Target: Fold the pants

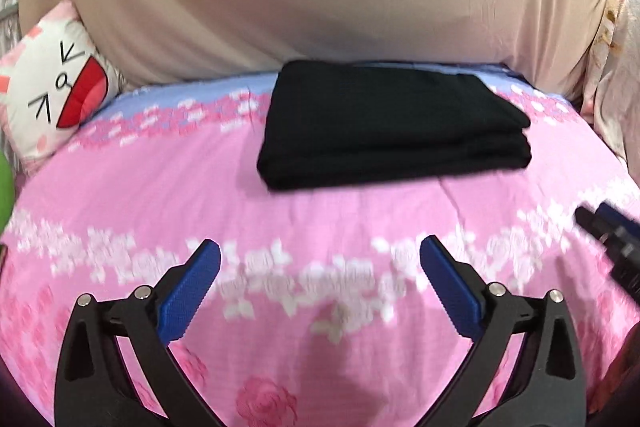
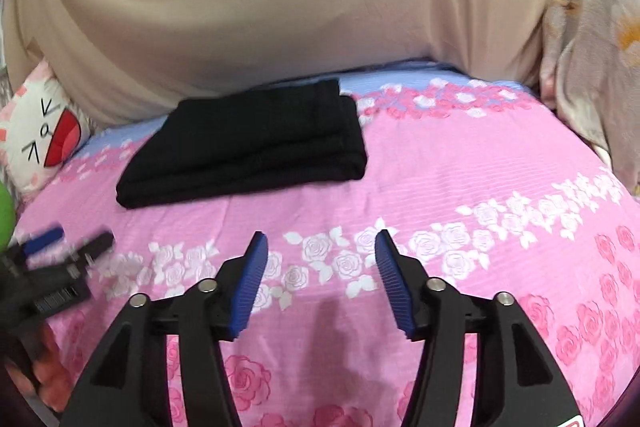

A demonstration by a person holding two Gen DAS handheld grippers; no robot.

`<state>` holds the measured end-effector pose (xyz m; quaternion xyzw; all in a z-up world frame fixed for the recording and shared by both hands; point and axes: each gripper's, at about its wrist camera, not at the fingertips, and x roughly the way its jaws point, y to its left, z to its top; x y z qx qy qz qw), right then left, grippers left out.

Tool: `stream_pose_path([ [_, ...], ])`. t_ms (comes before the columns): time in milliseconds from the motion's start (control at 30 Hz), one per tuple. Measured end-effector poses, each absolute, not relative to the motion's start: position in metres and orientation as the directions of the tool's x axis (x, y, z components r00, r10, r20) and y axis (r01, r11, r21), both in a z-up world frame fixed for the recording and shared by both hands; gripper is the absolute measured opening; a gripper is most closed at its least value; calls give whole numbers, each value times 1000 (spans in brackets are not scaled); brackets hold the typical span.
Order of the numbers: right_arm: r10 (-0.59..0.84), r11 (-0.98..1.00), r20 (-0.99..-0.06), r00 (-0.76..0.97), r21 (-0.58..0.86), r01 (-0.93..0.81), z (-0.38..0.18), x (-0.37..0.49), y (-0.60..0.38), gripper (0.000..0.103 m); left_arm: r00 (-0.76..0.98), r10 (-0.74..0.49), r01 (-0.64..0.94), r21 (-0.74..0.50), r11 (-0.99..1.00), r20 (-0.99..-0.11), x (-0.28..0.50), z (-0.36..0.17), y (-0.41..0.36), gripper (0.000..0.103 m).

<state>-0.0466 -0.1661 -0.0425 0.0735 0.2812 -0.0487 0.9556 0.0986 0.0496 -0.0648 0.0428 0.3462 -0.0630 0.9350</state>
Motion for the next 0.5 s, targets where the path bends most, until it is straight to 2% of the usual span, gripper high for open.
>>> stream_pose_path([
  [33,-66,985,-532,844,102,142,-42,-51,-164,66,734,-92,154,33,988,-672,100,-68,48,98],
  [200,-151,986,-525,838,-16,168,-42,-52,-145,83,705,-94,143,12,990,-703,106,-75,51,98],
  [367,-186,982,-501,845,-73,173,-40,-55,-134,86,725,-98,133,-2,991,-682,102,-72,56,98],
  [500,-182,982,-531,827,-60,177,-43,-50,-138,86,732,-90,125,3,992,-675,101,-70,56,98],
])
